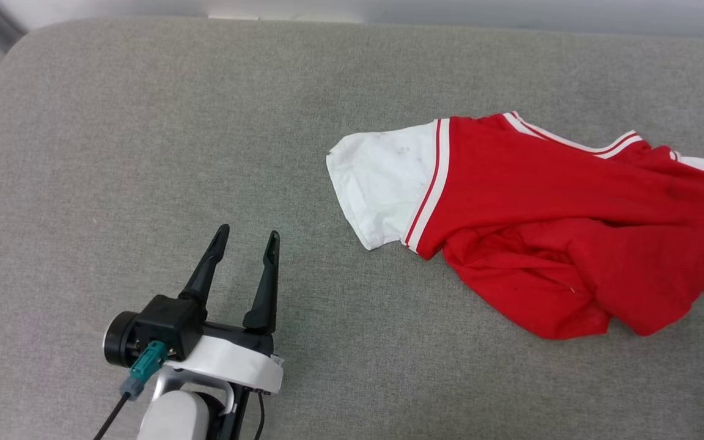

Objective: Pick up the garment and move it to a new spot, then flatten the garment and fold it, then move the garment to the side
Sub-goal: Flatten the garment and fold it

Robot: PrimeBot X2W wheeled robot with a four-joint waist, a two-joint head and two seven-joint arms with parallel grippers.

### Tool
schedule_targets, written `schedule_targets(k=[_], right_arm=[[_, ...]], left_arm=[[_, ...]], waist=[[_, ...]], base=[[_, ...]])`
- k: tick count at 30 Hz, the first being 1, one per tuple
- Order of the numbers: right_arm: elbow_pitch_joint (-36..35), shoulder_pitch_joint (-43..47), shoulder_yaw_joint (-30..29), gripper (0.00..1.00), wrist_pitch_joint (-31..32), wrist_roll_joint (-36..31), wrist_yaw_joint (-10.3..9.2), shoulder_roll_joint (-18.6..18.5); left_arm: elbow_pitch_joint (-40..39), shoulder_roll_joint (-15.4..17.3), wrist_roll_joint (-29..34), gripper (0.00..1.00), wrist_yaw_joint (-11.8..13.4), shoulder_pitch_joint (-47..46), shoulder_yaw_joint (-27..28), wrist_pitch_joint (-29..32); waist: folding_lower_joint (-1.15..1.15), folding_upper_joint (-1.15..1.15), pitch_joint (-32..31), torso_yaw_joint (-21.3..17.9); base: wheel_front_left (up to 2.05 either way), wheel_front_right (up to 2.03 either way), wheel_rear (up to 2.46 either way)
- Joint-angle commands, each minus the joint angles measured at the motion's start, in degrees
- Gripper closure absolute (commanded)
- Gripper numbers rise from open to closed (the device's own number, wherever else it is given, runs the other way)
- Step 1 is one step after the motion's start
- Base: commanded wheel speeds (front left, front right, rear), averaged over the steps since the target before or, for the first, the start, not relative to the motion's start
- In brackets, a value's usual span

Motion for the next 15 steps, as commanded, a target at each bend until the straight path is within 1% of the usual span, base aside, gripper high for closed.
schedule_targets(k=[1, 4, 7, 12, 15], right_arm=[[0.36, -1.05, 0.59, 0.00, -1.30, -0.76, -0.02, 0.42], [-0.87, -0.90, 3.34, 0.00, -4.28, -0.68, -0.02, 0.51], [-4.25, 0.94, 7.75, 0.00, -8.21, 0.48, -0.02, 0.09], [-13.15, 6.29, 15.40, 0.00, -16.17, 3.80, -0.02, -0.41], [-18.42, 10.42, 18.25, 0.00, -21.52, 5.36, -0.02, -0.12]], left_arm=[[0.14, -0.04, 0.25, 0.00, -0.01, 0.08, 0.62, -0.15], [-0.12, -0.09, -0.02, 0.00, 0.15, 0.56, 1.76, -0.15], [-0.70, -0.11, -0.14, 0.00, 0.18, 0.86, 3.04, -0.15], [-1.98, -0.14, -0.39, 0.00, 0.15, 1.47, 5.15, -0.15], [-2.39, -0.18, -1.13, 0.00, -0.06, 2.37, 6.06, -0.15]], waist=[[0.00, 0.00, -1.07, -0.39], [0.00, 0.00, -2.86, -1.12], [0.00, 0.00, -4.79, -2.06], [0.00, 0.00, -8.00, -4.02], [0.00, 0.00, -9.24, -5.26]], base=[[0.00, 0.00, 0.00], [0.00, 0.00, 0.00], [0.00, 0.00, 0.00], [0.00, 0.00, 0.00], [0.00, 0.00, 0.00]])
